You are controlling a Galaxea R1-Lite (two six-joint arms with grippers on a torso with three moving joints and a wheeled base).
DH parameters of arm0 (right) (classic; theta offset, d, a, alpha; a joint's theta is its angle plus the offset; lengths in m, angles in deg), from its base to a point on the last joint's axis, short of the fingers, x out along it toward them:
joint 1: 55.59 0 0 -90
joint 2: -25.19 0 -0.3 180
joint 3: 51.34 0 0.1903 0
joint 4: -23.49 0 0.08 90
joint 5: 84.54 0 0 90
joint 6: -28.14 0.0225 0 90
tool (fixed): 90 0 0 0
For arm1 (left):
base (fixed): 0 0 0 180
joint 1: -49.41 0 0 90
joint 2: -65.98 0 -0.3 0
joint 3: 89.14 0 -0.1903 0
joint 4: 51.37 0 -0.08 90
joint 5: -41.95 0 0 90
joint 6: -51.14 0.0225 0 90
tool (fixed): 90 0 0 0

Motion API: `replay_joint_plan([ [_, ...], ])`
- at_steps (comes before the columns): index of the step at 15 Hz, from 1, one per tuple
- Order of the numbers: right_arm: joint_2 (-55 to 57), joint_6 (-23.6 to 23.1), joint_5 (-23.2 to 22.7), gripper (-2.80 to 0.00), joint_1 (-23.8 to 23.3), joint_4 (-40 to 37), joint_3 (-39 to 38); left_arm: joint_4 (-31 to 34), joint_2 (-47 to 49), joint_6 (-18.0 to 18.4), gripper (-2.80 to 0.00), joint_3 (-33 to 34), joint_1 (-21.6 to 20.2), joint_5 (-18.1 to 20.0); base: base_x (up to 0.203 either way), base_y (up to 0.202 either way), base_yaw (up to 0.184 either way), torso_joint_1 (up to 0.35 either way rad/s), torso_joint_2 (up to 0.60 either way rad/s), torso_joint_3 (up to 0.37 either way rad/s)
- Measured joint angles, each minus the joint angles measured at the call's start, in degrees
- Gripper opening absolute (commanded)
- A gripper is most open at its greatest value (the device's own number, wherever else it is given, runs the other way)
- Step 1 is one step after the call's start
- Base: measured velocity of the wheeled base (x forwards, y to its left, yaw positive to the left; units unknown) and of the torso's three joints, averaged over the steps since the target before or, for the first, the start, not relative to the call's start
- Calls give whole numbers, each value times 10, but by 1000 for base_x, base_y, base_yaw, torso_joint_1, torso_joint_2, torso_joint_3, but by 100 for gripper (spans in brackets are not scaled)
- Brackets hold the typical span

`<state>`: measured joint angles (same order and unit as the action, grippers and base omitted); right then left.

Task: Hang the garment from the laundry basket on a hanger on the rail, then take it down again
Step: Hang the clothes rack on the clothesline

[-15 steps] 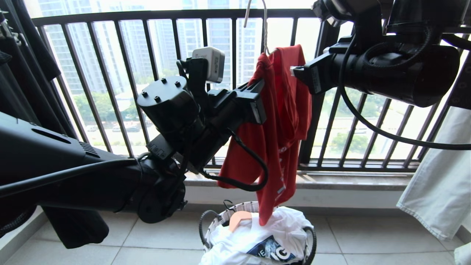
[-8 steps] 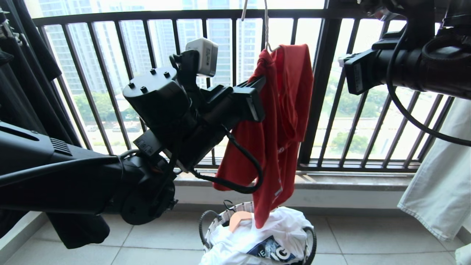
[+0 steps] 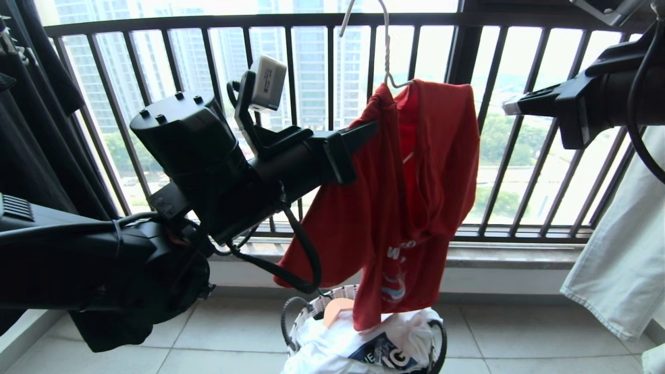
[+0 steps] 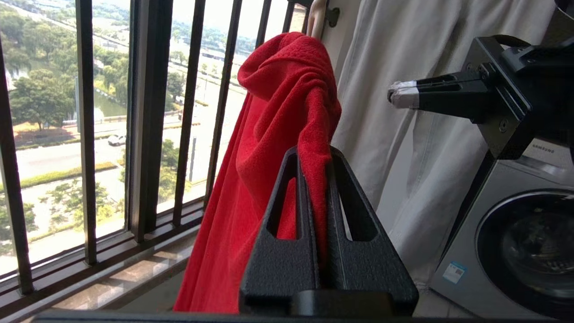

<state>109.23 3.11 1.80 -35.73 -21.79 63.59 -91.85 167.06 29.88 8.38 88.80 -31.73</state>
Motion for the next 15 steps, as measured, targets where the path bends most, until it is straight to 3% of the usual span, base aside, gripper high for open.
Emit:
replay_joint_plan([
  [5, -4, -86, -83, -280, -7, -109, 71, -2, -16, -54, -280, 24, -16, 75, 0, 0, 0, 0, 0, 0],
  [8, 3, -135, -90, -280, -8, -121, 88, -2, -25, -59, -280, 46, -28, 139, 0, 0, 0, 0, 0, 0],
  [11, 17, -140, -92, -280, -7, -121, 111, -2, -33, -59, -280, 67, -43, 207, 0, 0, 0, 0, 0, 0],
  [12, 22, -141, -93, 0, -7, -122, 118, -2, -35, -60, -280, 72, -49, 232, 0, 0, 0, 0, 0, 0],
  [15, 26, -162, -102, 0, -5, -157, 124, -2, -39, -59, -280, 81, -63, 275, 0, 0, 0, 0, 0, 0],
])
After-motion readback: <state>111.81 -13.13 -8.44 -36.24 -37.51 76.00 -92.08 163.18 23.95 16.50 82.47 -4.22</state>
